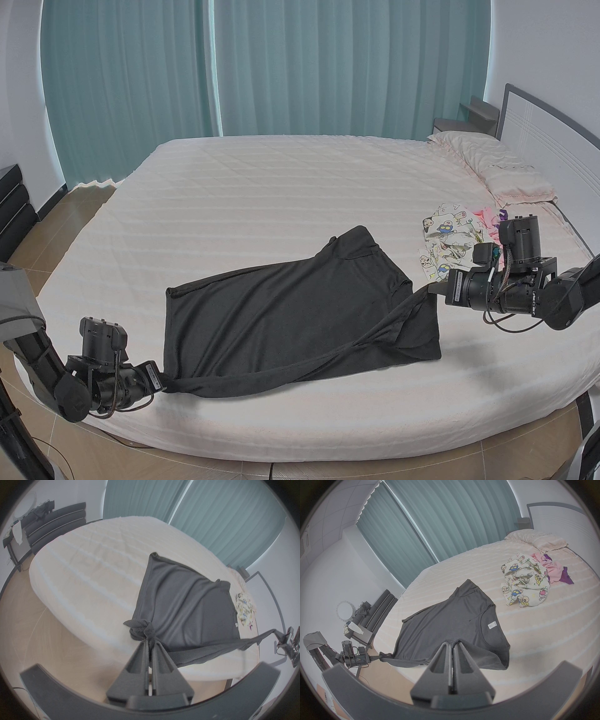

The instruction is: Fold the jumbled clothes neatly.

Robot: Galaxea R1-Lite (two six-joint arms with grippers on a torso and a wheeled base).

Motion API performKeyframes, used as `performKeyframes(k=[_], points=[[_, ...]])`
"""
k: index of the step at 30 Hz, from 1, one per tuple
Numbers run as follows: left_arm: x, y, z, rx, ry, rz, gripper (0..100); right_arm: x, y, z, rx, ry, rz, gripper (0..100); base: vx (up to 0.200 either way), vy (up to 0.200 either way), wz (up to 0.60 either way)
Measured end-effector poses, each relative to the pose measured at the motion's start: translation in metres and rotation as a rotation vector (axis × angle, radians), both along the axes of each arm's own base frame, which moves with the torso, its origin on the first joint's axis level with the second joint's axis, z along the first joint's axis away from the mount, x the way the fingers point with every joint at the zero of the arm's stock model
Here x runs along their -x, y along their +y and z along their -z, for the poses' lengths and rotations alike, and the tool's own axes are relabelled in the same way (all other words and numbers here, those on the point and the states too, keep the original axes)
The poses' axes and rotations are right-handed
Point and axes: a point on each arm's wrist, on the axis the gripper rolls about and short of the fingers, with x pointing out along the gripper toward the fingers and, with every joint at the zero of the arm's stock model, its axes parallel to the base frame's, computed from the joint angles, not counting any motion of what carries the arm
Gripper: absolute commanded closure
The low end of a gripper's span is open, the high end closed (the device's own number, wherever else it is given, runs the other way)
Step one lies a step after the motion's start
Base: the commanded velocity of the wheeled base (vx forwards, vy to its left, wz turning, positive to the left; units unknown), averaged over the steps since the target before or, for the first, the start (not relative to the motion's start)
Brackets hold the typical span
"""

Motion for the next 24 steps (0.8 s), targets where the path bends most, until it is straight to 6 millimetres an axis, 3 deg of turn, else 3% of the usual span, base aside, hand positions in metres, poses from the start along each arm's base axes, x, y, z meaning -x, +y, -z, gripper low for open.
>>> performKeyframes(k=[15, 24], points=[[-0.069, 0.003, -0.010, 0.036, -0.115, -0.157, 100, -0.043, 0.010, 0.015, 0.008, -0.005, 0.041, 100, 0.000, 0.000, 0.00], [-0.080, 0.007, -0.004, 0.033, -0.113, -0.194, 100, -0.054, 0.007, 0.022, 0.013, 0.001, 0.068, 100, 0.000, 0.000, 0.00]])
